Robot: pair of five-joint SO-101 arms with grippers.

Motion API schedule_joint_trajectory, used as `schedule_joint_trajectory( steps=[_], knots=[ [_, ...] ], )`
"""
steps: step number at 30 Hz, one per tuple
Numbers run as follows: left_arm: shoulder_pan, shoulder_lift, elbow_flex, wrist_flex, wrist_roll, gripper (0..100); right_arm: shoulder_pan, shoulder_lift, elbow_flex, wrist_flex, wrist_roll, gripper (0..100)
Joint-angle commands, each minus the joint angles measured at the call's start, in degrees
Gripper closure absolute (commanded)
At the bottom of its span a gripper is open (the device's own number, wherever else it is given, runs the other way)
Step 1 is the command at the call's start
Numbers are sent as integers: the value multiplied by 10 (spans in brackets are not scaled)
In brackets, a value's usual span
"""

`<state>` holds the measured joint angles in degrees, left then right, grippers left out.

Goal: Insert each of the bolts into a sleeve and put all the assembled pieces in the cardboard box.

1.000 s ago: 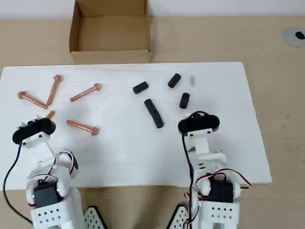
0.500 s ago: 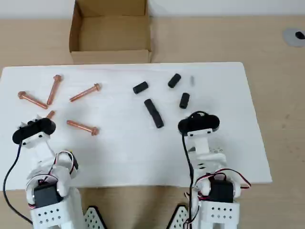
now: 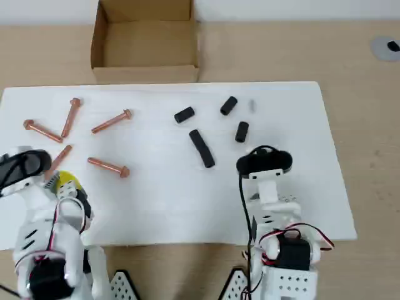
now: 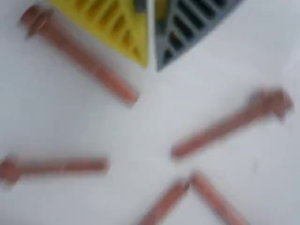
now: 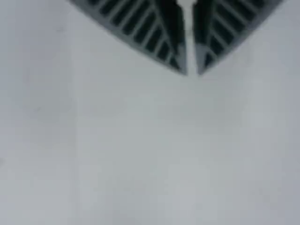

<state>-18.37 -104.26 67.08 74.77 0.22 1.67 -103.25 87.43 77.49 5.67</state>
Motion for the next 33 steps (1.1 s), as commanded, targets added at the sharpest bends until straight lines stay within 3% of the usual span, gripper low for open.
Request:
schedule_joint_trajectory(
  steps=[1,7,16,20,25,29,33],
  knots=[
    [-3,0,-69,-9,-40,990,12,-48,-80,2,4,988],
    [-7,67,-126,-5,-70,990,11,131,-262,-2,2,987],
    [-33,405,-405,32,-63,990,0,525,-706,11,-65,987],
    [-37,551,-505,40,-127,989,-42,632,-850,26,-82,987],
    [-33,729,-573,25,-217,902,-90,741,-925,54,-129,987],
    [-33,868,-630,6,-273,901,-114,793,-953,52,-127,987],
    [-23,982,-689,-5,-332,897,-135,827,-960,47,-66,986]
  ],
)
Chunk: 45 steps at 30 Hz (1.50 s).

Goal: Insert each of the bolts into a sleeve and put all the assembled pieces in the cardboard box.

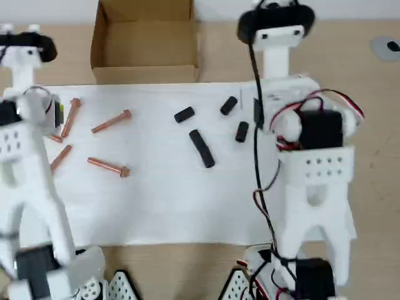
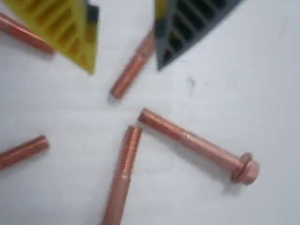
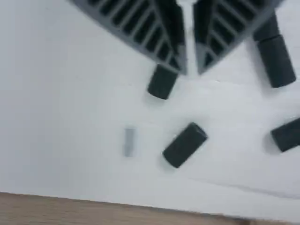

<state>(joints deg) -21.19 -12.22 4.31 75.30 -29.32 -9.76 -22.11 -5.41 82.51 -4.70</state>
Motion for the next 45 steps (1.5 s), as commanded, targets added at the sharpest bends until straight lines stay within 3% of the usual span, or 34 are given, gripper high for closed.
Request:
schedule_joint_trajectory(
  steps=[1,4,15,20,34,45],
  knots=[
    [9,82,-76,-9,-48,897,-23,22,-31,-3,56,986],
    [18,133,-109,-13,-58,896,-25,40,-30,-3,94,986],
    [33,290,-158,-65,-64,895,-22,58,-29,1,98,986],
    [28,337,-193,-84,-64,817,-22,58,-17,1,105,986],
    [8,509,-369,-79,-64,807,-22,55,19,-4,118,986],
    [-7,599,-420,-79,-64,807,-22,55,19,-4,118,986]
  ],
)
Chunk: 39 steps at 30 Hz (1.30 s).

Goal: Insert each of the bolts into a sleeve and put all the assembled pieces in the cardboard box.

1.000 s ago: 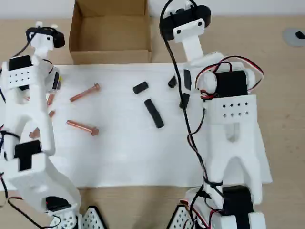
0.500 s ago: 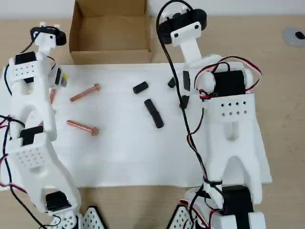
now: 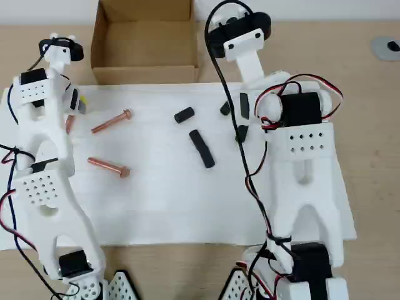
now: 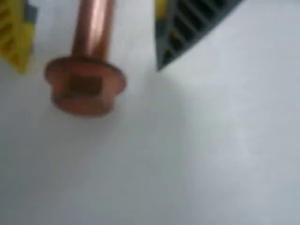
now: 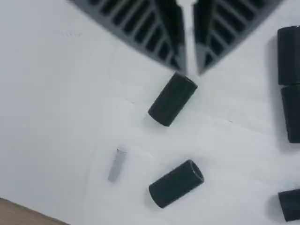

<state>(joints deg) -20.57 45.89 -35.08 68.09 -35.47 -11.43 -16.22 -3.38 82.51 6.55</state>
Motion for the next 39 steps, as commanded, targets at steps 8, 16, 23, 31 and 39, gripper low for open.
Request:
schedule_joint_trajectory(
  steps=[8,16,23,31,39],
  knots=[
    [-9,47,-25,-6,-1,880,-6,-4,-1,-4,5,986],
    [-9,46,-28,46,-3,991,-6,-2,-1,-4,5,986],
    [-8,43,-40,68,0,989,-6,-2,-1,-4,5,986],
    [3,43,-300,263,35,988,-9,0,-1,23,4,986],
    [-10,-19,-437,326,115,990,-44,44,4,81,29,986]
  ],
)
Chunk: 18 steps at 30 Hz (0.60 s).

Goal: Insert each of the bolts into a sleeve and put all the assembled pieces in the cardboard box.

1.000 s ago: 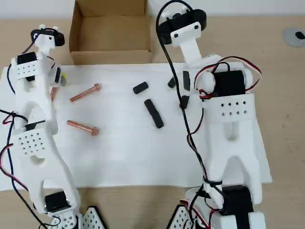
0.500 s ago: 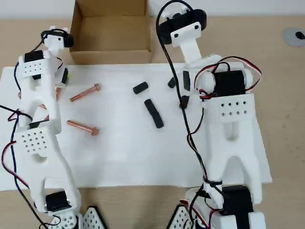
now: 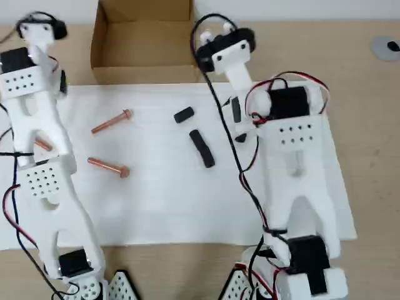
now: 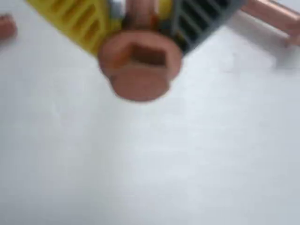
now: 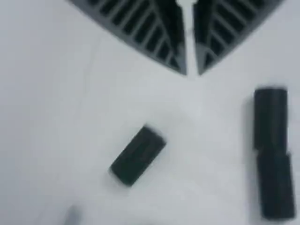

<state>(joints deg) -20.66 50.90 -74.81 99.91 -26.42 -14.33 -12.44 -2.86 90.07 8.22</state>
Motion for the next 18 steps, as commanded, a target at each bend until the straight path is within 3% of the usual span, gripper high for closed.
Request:
schedule_joint_trajectory(
  steps=[1,12,18],
  knots=[
    [-7,-84,-27,8,26,990,-20,10,-3,5,12,986],
    [64,-304,249,7,35,988,-33,90,-5,-14,24,986],
    [69,-486,446,4,35,988,-33,141,-43,-18,24,986]
  ],
)
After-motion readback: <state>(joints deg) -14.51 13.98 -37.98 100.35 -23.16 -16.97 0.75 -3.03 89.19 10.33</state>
